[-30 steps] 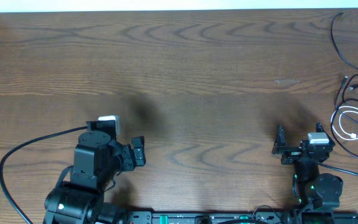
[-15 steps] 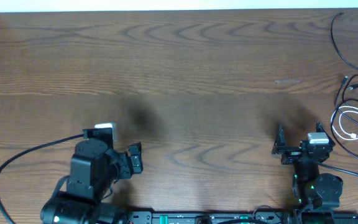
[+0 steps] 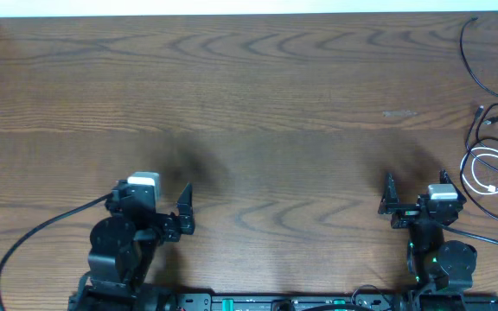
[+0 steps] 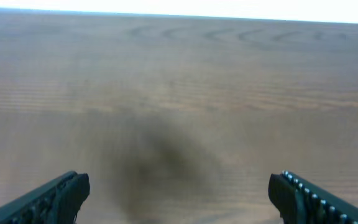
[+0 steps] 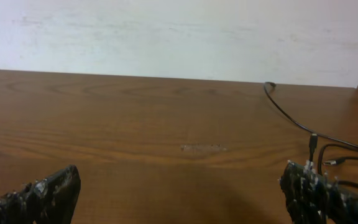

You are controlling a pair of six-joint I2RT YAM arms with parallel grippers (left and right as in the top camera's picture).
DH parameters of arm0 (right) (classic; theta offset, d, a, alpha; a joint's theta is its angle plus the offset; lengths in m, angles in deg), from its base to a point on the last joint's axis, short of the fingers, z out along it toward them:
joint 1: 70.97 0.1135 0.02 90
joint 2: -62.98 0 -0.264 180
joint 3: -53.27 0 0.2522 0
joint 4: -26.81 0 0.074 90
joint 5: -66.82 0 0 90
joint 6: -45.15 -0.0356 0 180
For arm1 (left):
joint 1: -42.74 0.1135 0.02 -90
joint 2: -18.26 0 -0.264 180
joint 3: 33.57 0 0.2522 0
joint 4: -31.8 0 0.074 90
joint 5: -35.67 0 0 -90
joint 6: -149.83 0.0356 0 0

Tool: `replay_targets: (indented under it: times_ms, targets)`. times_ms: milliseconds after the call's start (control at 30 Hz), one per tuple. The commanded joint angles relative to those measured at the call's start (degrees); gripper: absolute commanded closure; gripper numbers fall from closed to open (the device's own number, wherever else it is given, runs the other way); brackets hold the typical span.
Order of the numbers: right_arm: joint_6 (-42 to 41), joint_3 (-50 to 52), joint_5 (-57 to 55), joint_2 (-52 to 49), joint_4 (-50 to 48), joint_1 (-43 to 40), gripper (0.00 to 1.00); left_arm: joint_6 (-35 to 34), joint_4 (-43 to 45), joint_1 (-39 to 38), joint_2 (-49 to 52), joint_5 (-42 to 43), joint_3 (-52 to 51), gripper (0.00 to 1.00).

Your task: Untangle cables

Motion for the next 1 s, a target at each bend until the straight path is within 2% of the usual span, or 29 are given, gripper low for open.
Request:
replay_targets:
  times_ms: [0, 300, 567, 867, 967]
  targets:
    - [0.9, 0.1, -0.5, 0.3, 0.3, -0.6, 0.01, 9.0, 7.5, 1.0, -4.0, 5.5, -6.3, 0.02]
    - [0.9, 0.1, -0.5, 0.3, 0.3, -0.6, 0.01, 9.8, 30.5, 1.2, -12.7, 6.1, -21.6, 0.02]
    - [0.9, 0.1, -0.5, 0.3, 0.3, -0.6, 0.01, 12.2, 46.4, 1.2, -19.1, 6.1, -31.9, 0.02]
    - [0.9, 0.1, -0.5, 0.3, 0.3, -0.6, 0.01, 25.7, 46.2, 1.3, -19.5, 7.6, -31.9, 0.02]
    - [0.9, 0.1, -0.5, 0.3, 0.3, -0.6, 0.01, 27.6, 44.1, 2.5, -19.5, 9.2, -31.9, 0.02]
